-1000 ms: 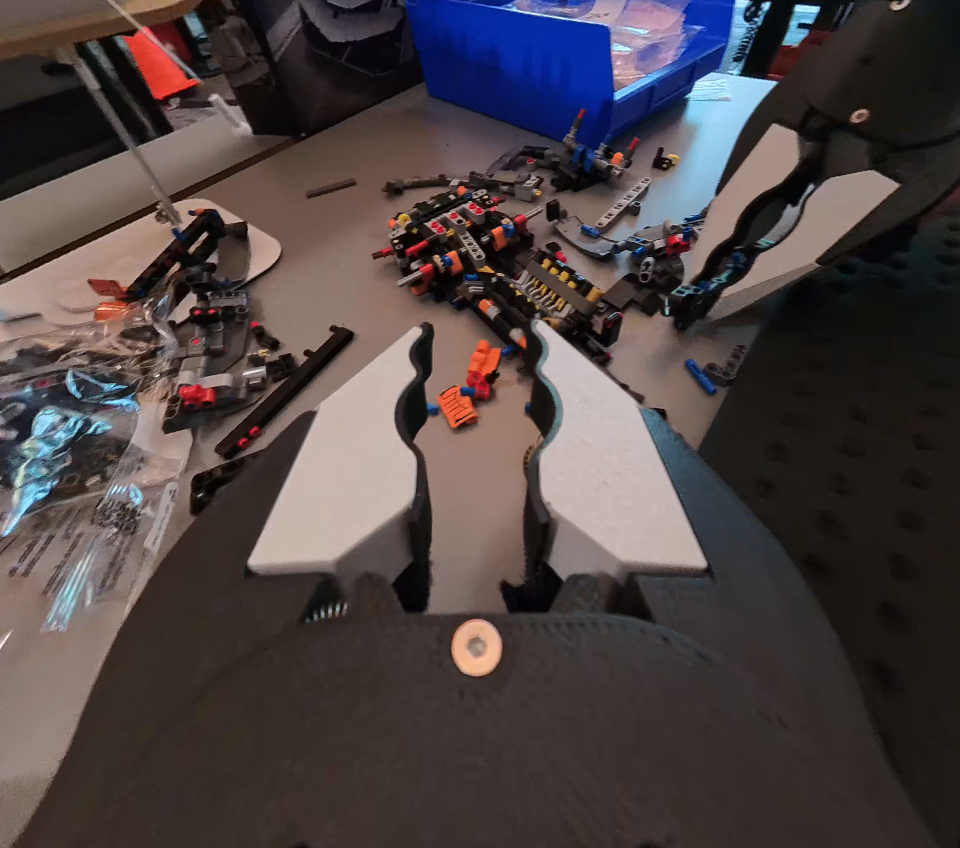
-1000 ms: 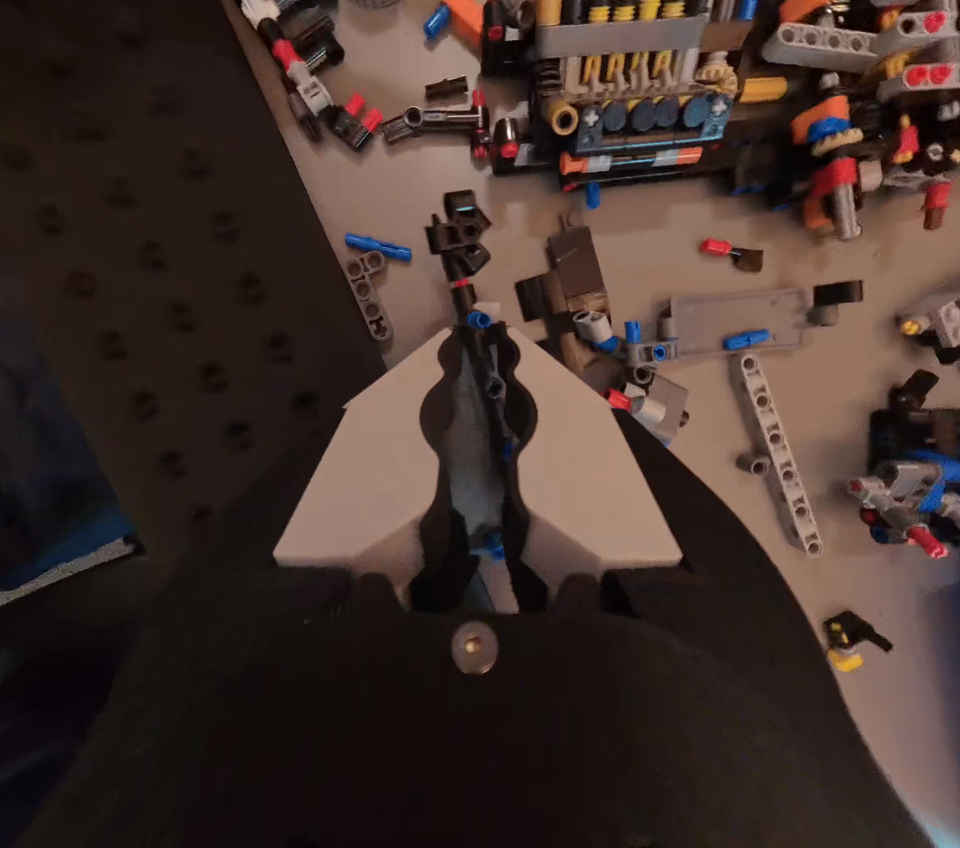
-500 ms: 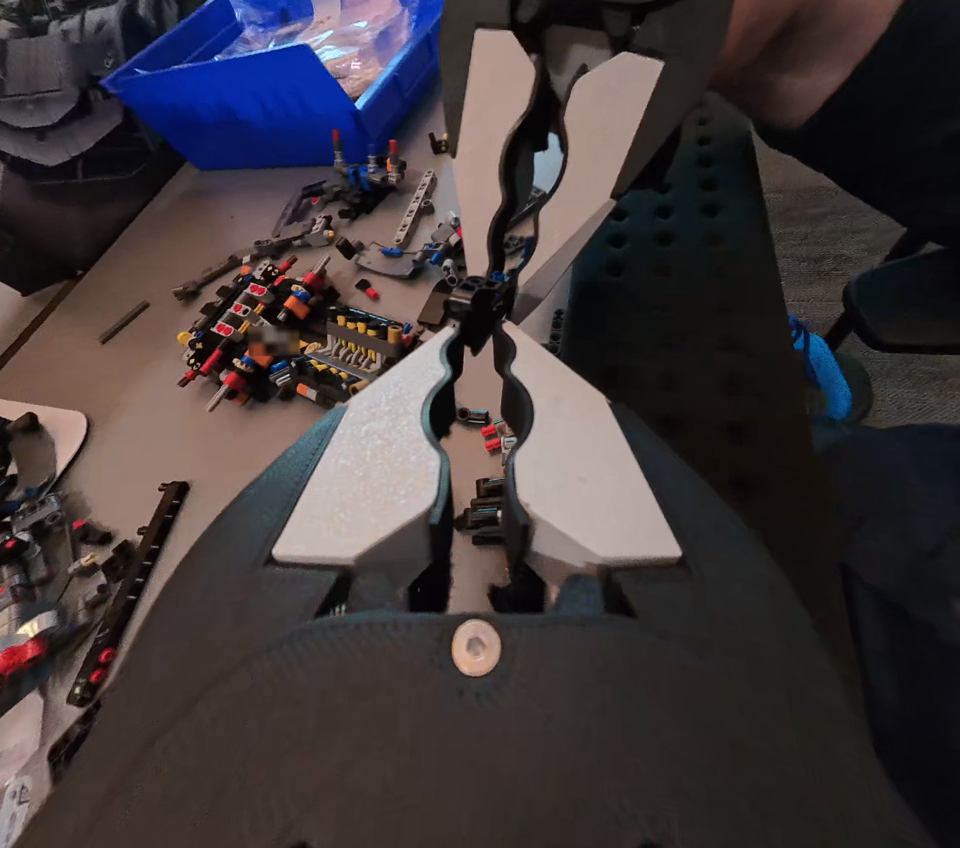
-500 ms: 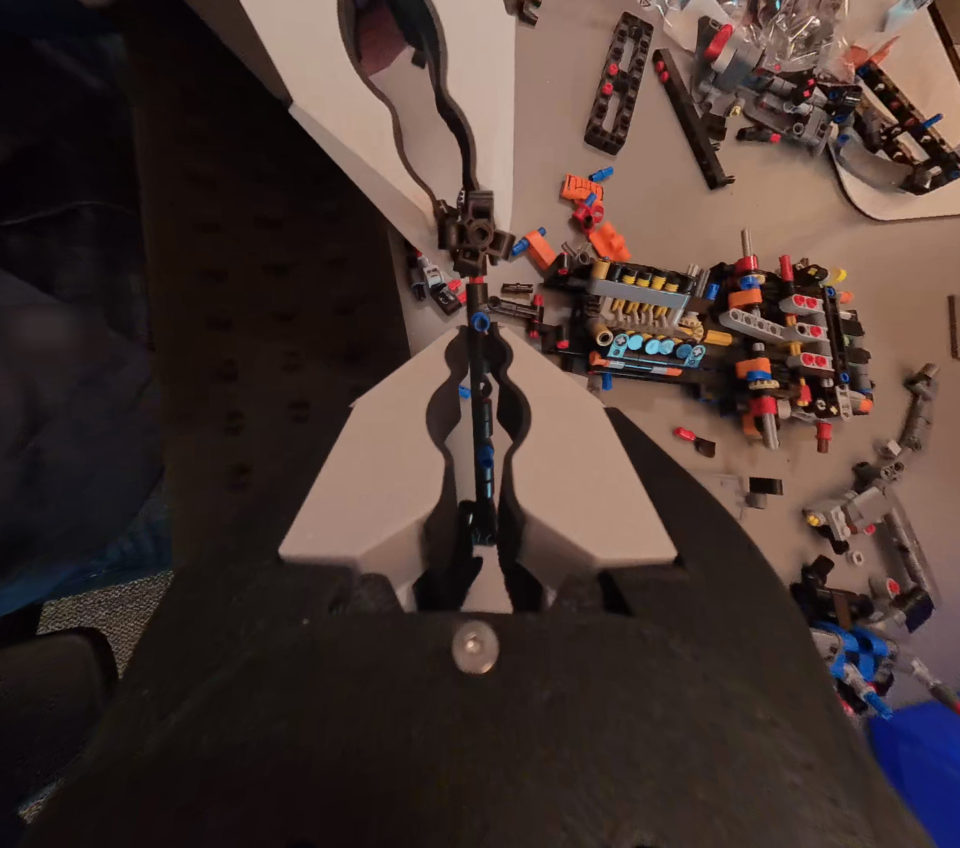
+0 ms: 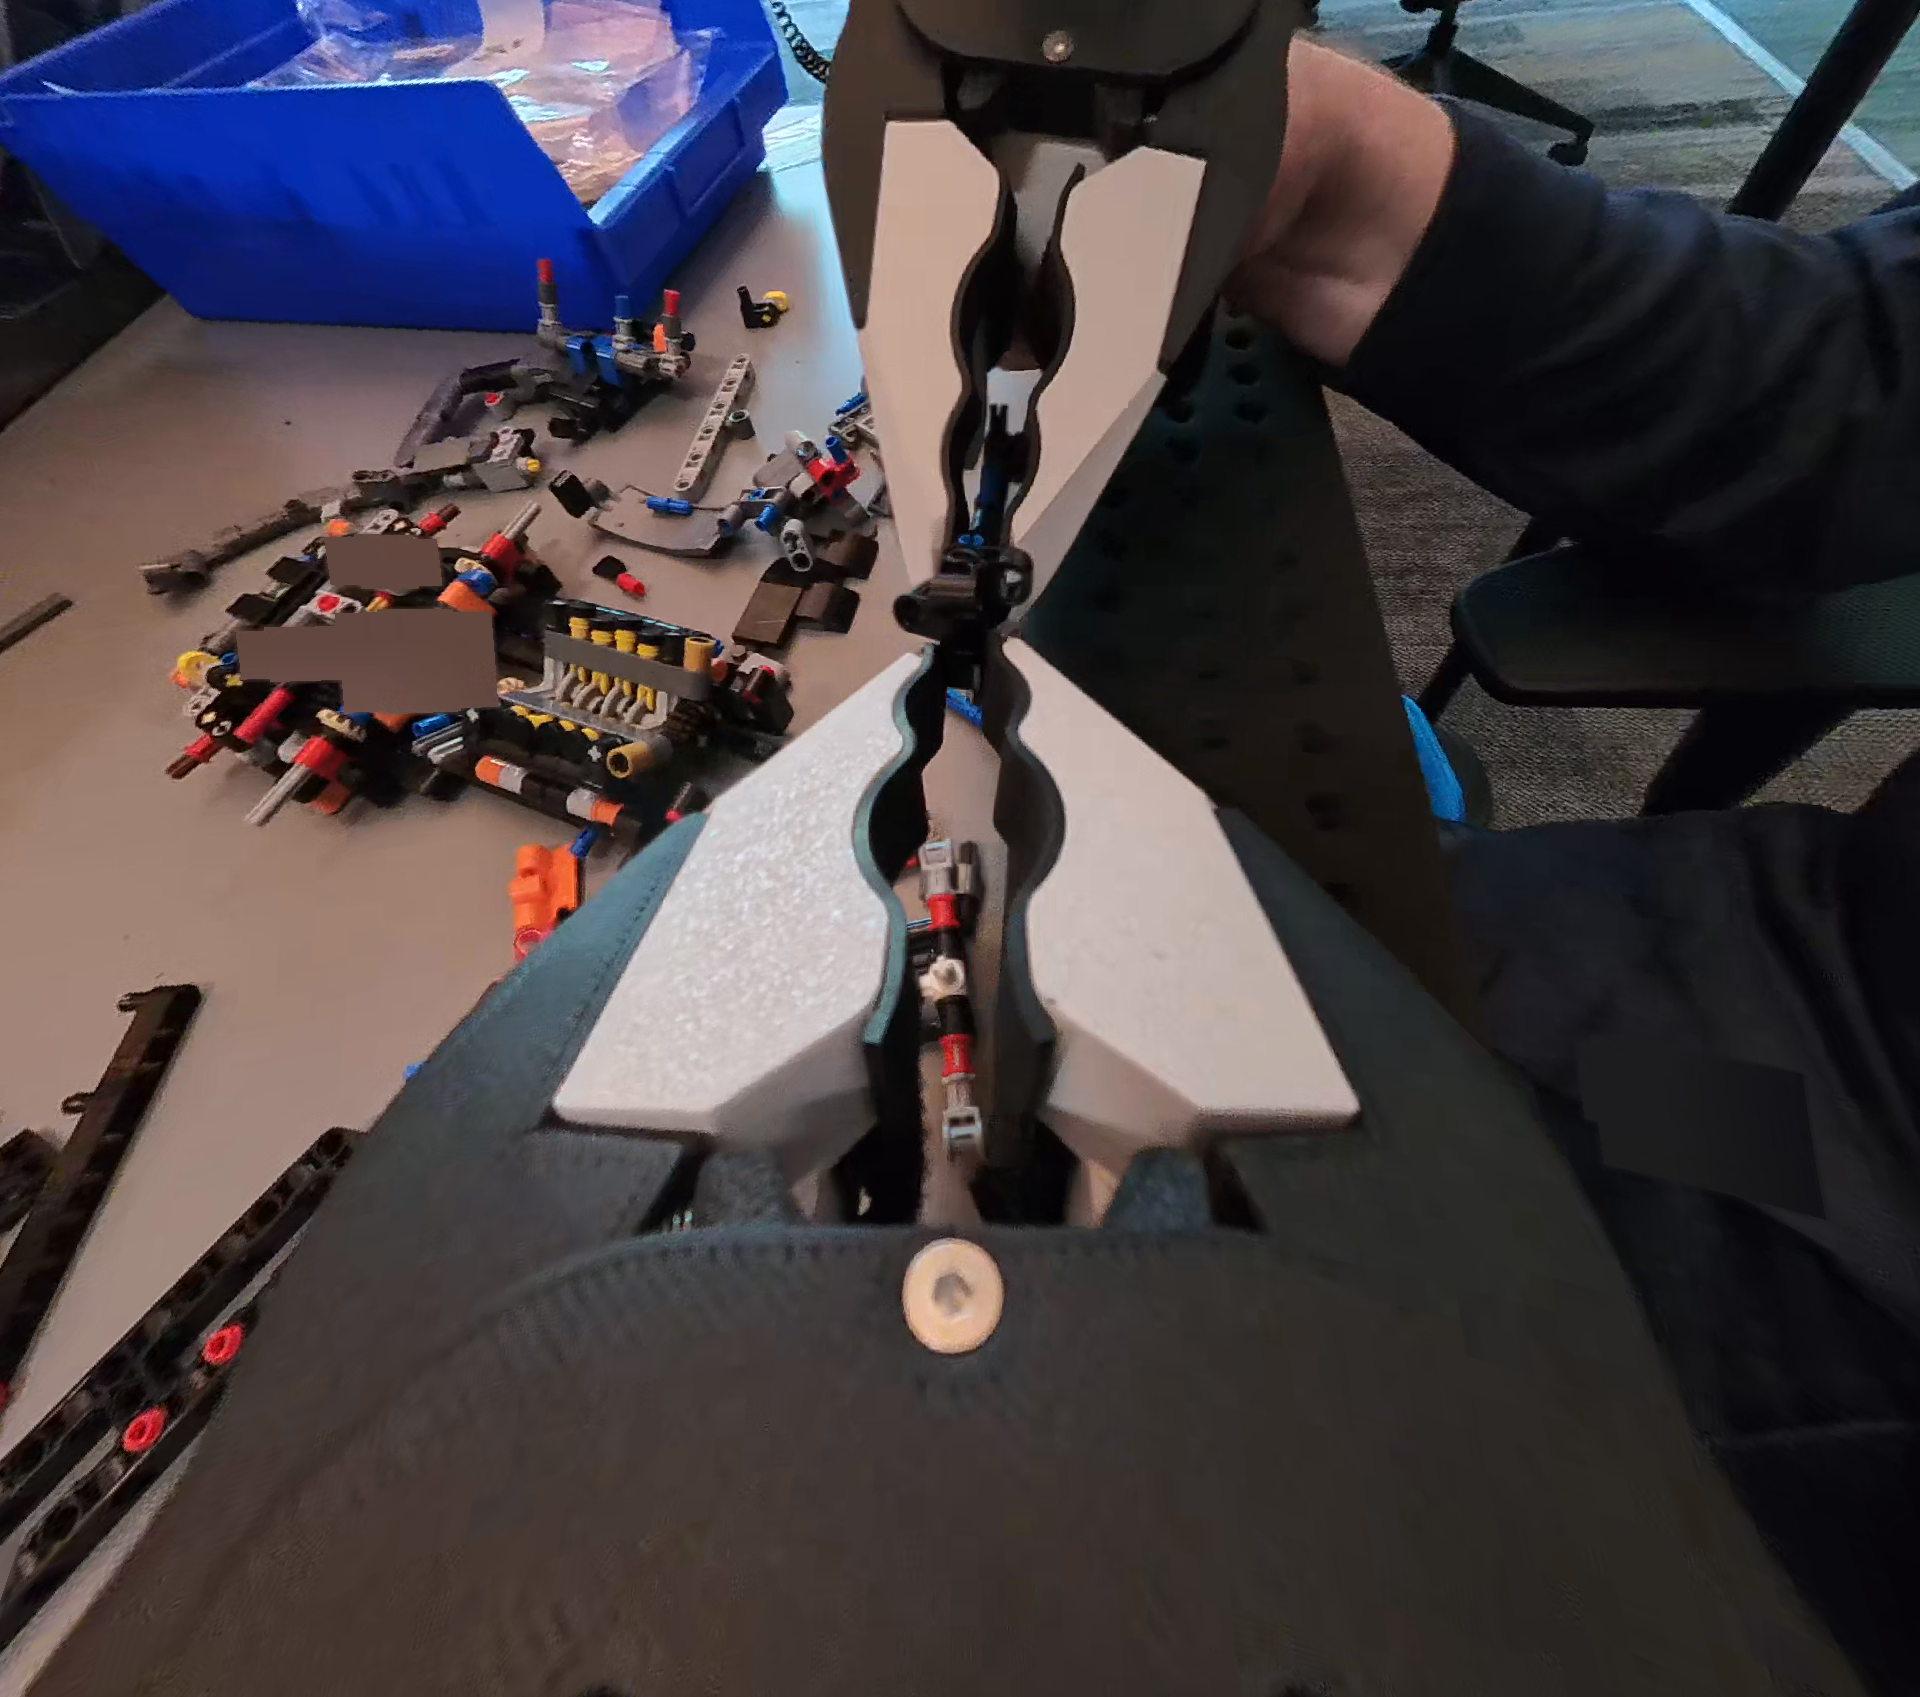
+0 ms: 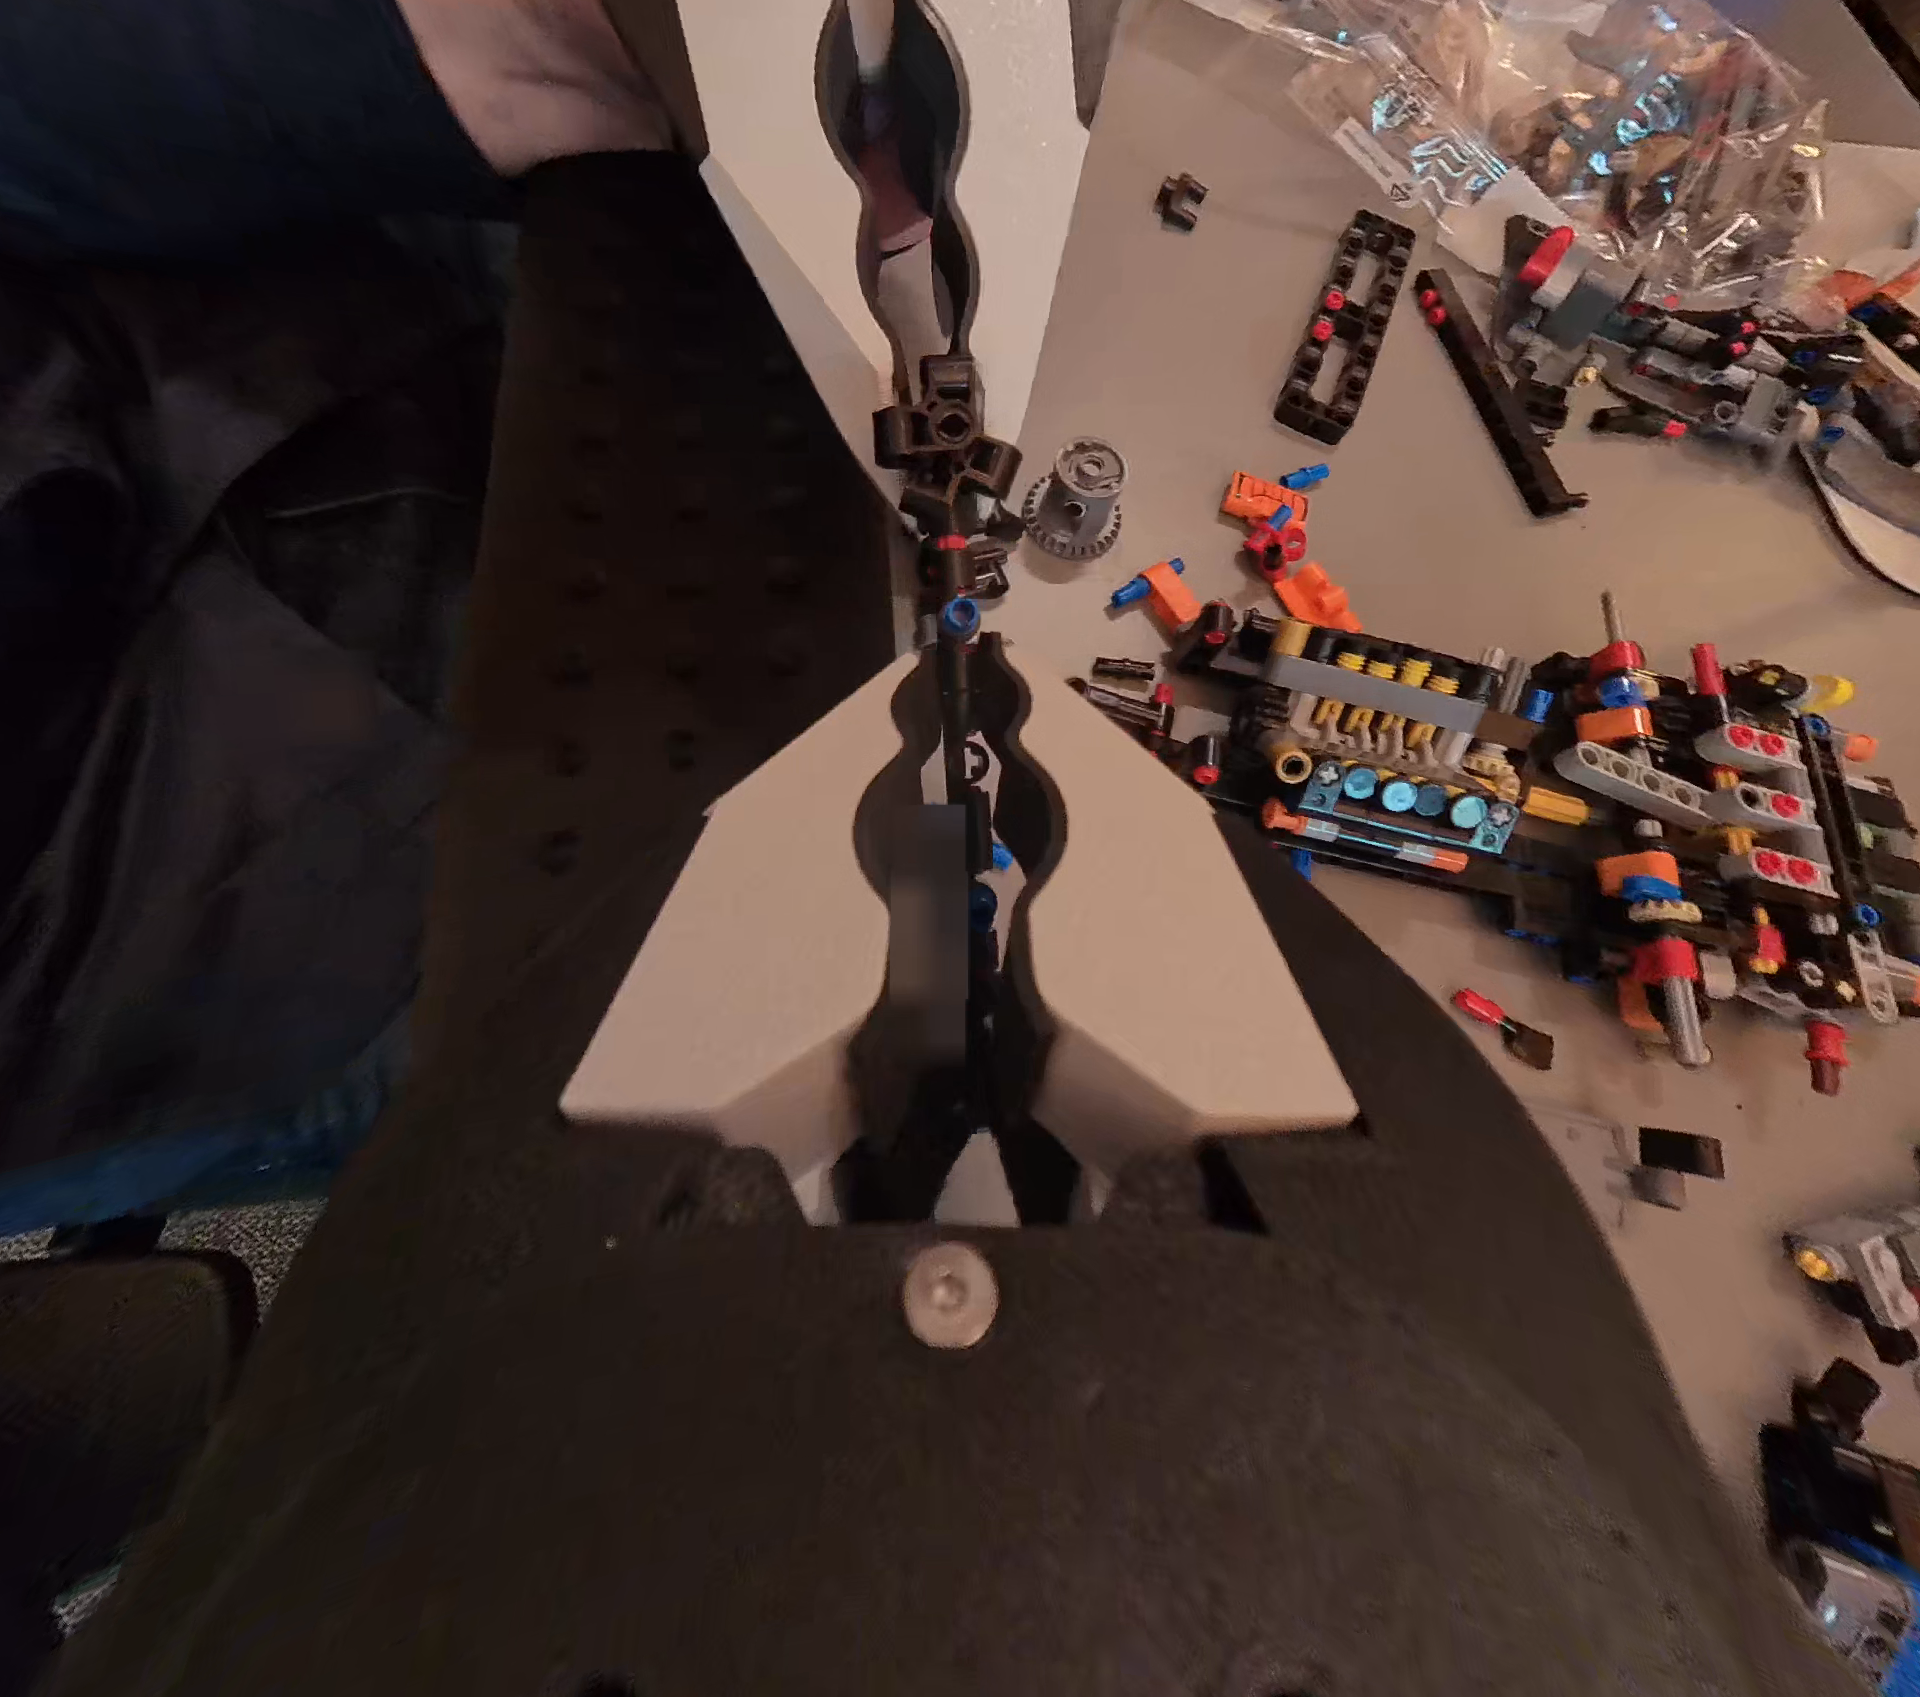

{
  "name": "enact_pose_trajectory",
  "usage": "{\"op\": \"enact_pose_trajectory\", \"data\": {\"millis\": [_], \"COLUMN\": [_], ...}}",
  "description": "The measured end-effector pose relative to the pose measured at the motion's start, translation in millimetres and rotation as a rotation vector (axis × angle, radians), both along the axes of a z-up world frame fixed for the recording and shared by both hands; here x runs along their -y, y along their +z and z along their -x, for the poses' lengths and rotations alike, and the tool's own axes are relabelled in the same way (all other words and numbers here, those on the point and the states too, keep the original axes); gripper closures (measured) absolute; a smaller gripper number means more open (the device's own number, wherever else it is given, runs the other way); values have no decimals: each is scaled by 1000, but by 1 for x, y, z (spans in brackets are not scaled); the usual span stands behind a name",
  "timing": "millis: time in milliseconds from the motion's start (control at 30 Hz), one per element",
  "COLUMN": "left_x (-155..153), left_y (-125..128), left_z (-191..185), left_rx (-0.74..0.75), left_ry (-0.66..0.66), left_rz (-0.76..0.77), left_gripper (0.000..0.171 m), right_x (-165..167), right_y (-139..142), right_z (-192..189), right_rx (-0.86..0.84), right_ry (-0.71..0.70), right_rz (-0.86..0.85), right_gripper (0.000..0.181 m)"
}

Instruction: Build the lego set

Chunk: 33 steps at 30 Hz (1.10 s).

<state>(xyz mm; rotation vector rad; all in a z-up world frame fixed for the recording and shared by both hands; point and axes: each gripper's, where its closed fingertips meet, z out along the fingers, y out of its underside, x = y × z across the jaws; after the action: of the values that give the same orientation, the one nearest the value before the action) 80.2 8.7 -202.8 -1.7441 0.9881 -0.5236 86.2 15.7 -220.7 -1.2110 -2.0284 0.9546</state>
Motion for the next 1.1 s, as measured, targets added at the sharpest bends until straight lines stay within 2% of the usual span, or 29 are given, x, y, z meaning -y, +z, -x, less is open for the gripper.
{"op": "enact_pose_trajectory", "data": {"millis": [67,100,133,200,233,300,400,467,533,600,767,833,967,1100], "left_x": [2,0,2,5,6,1,-3,-4,-5,-6,-6,-6,-10,-10], "left_y": [2,5,19,36,31,21,12,7,1,-3,-9,-15,-24,-26], "left_z": [0,7,23,59,61,54,47,41,36,32,25,21,21,21], "left_rx": [10,28,117,226,234,188,137,62,1,-47,-119,-163,-239,-253], "left_ry": [-11,19,47,115,112,116,110,113,118,124,116,111,130,129], "left_rz": [-6,-9,-24,-45,-12,22,32,1,-16,-31,-62,-63,-63,-64], "left_gripper": [167,167,167,167,167,167,167,167,166,167,167,167,166,166], "right_x": [-4,-20,-35,-30,-30,-28,-29,-26,-29,-27,0,7,12,10], "right_y": [-3,-17,-26,7,16,16,-13,-12,-13,-7,20,20,17,15], "right_z": [-4,-14,-26,-32,-31,-20,-11,-5,2,8,32,37,38,36], "right_rx": [16,92,127,-42,-58,-59,38,31,41,9,-148,-161,-151,-144], "right_ry": [-4,-57,-97,-67,-82,-86,-96,-99,-140,-150,-90,-69,-48,-52], "right_rz": [-15,-85,-92,55,22,-8,-37,-40,-49,-68,-80,-100,-122,-135], "right_gripper": [176,176,176,177,176,176,176,176,153,148,149,152,172,175]}}
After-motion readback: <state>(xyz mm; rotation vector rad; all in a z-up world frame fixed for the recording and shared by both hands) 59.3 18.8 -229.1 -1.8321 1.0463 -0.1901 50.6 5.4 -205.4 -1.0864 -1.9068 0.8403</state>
